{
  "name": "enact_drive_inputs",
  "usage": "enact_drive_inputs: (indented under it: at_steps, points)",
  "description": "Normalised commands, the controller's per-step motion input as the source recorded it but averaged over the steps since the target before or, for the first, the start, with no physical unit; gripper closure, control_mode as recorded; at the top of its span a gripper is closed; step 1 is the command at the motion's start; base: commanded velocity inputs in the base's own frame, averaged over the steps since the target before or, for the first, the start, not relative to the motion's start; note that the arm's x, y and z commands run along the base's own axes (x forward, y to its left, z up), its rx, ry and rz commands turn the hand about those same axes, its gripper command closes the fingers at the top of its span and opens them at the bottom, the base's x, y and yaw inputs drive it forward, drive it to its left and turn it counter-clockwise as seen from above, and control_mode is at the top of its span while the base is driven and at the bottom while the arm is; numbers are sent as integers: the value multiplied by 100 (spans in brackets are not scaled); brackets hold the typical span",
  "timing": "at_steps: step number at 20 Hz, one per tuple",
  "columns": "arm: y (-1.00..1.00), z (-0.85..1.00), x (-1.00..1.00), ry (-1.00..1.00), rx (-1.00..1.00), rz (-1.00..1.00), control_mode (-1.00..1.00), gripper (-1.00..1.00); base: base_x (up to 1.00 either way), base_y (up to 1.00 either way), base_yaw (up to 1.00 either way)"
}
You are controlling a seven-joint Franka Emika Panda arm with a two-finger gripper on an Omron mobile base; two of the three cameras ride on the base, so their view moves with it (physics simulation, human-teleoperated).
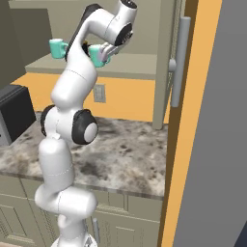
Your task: Pick the mug on the counter and place it in the cabinet with the handle facing the right, like the mugs already inside.
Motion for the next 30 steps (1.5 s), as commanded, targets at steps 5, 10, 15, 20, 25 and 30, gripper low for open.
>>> enact_drive_inputs:
  at_steps: [5,10,15,20,25,30]
  points:
    - [-28,0,-33,-14,0,18,-100,-100,0,0,0]
    - [17,-39,-100,-20,2,14,-100,-100,0,0,0]
    - [44,-60,-100,-18,4,7,-100,-100,0,0,0]
    - [57,-56,-100,-2,10,9,-100,-100,0,0,0]
    - [68,-48,-100,0,11,7,-100,-100,0,0,0]
    - [96,-33,-100,-7,-2,2,-100,-100,0,0,0]
